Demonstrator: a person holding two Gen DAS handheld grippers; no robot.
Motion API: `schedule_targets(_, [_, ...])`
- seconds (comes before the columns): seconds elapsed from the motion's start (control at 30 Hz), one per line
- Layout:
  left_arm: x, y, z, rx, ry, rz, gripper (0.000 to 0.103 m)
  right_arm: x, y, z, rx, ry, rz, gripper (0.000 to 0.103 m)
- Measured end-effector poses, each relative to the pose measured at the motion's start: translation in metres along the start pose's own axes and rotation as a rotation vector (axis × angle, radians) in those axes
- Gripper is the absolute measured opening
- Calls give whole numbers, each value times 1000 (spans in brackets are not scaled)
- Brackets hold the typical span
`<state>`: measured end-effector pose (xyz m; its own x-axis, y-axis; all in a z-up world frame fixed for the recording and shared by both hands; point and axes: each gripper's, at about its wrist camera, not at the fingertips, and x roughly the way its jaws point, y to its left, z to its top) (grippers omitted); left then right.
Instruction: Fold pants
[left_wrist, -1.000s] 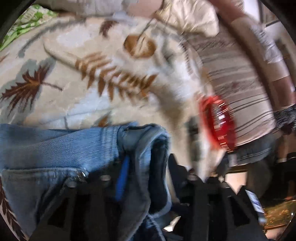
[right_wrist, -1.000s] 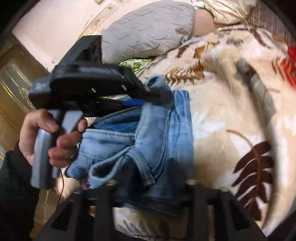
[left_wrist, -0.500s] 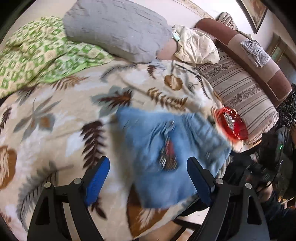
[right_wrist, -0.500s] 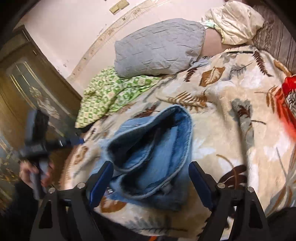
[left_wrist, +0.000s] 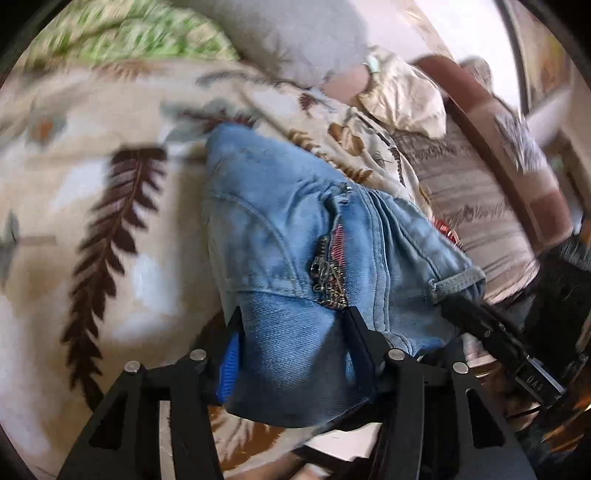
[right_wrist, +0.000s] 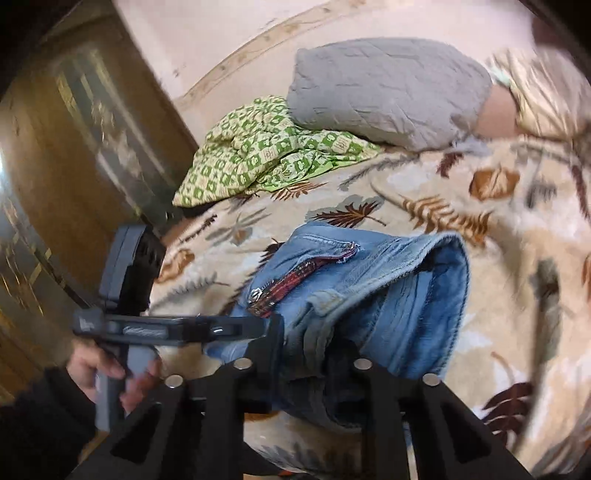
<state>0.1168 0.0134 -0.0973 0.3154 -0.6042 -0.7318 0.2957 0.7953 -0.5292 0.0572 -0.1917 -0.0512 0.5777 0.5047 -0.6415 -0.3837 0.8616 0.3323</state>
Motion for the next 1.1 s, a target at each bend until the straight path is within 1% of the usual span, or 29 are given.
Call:
schedule_targets(0.03, [-3,-7,-2,27,-9,2,48,-5,0,-2,-14,0,-17,17])
schedule_targets(0.13, [-8,-17,-4,53,-26,-11,44,-18,-10,-11,-30,0,-68,17])
schedule_targets(0.2, [-2,-14,-7,46,-22,-13,44,-16,-29,-21,5,36,-109,17])
schedule_targets(0.23, [2,-10,-8,42,-12,-5,45,-11,-37,-25,33,54,-110,17])
schedule_targets(0.27, [10,-6,-11,50,4,19,48,-2,-49,-32,73,83,-104,17])
schedule_targets(0.3, [19,-4,-16,81,9,52,53,11,-58,-41,105,122,-98,16])
schedule_targets(0.33, [22,-3,-18,98,0,56,54,22,-61,-47,102,134,-112,16])
schedule_targets(0.37, [21,2,-19,79,-6,32,55,28,-62,-52,84,130,-132,16])
schedule_targets(0.43, [18,8,-19,45,5,15,56,30,-62,-54,75,104,-150,16])
schedule_targets(0.5, [16,3,-20,76,3,40,60,29,-63,-52,76,109,-156,19])
schedule_targets(0.53, [16,1,-20,87,-2,51,61,29,-63,-52,60,113,-162,22])
schedule_targets(0.57, [14,-1,-19,93,-11,61,66,26,-61,-51,45,110,-171,26])
schedule_targets(0.6, [10,-3,-19,95,-25,84,80,24,-59,-50,37,102,-179,36])
schedule_targets(0.63, [5,-4,-18,84,-38,120,86,18,-56,-49,21,84,-206,57])
schedule_targets(0.67, [1,-2,-15,67,-50,133,90,11,-53,-47,2,68,-247,71])
schedule_targets(0.7, [-4,-1,-14,56,-59,123,90,4,-49,-45,-14,51,-298,90])
schedule_targets(0.73, [-9,0,-12,47,-68,106,90,-6,-46,-43,-30,14,-349,94])
schedule_targets(0.77, [-15,2,-10,43,-84,99,93,-16,-42,-41,-53,-25,-374,94])
schedule_targets(0.8, [-18,2,-9,45,-94,110,97,-23,-37,-38,-89,-52,-407,96])
schedule_targets(0.83, [-20,1,-6,53,-102,132,98,-26,-33,-36,-112,-61,-432,99])
schedule_targets(0.87, [-20,0,-3,64,-108,166,98,-28,-29,-33,-138,-70,-456,99])
schedule_targets(0.9, [-19,-2,0,75,-112,199,98,-29,-28,-31,-145,-76,-455,99])
schedule_targets(0.97, [-15,-2,4,80,-113,223,99,-30,-27,-24,-125,-78,-433,99])
schedule_targets(1.03, [-10,-2,8,67,-104,226,102,-26,-27,-18,-87,-76,-411,99])
schedule_targets(1.1, [-3,-2,10,57,-84,223,102,-24,-29,-14,-51,-77,-392,99])
